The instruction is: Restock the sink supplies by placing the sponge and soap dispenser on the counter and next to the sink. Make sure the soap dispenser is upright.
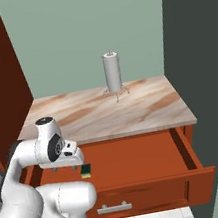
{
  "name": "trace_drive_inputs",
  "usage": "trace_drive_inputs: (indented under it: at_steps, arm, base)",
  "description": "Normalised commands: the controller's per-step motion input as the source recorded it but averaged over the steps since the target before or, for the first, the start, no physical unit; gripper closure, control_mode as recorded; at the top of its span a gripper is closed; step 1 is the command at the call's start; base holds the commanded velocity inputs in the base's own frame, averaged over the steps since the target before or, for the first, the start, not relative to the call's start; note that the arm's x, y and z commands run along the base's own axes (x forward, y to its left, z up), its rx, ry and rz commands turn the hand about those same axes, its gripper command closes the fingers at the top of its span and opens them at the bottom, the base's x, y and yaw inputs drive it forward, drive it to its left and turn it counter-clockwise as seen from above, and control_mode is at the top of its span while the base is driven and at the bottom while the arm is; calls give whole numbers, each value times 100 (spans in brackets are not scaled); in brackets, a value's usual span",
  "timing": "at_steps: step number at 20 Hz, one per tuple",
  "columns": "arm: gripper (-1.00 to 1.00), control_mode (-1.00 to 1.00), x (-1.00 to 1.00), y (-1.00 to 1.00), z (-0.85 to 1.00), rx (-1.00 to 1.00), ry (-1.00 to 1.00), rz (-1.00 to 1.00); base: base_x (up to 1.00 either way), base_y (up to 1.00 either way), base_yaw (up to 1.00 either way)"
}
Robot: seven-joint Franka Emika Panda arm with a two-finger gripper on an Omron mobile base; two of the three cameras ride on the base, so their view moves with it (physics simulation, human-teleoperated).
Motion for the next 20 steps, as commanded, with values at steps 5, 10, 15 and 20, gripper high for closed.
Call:
trace_drive_inputs:
  at_steps: [5, 10, 15, 20]
  arm:
    - [-100, -100, 38, 0, -46, 0, 3, 0]
    - [-100, -100, 17, 0, -69, 0, 2, 0]
    - [-100, -100, 4, 0, -67, 0, 0, 0]
    - [-100, -100, 2, -1, -42, 0, 0, 0]
  base:
    - [0, 0, 0]
    - [0, 0, 0]
    - [0, 0, 0]
    - [0, 0, 0]
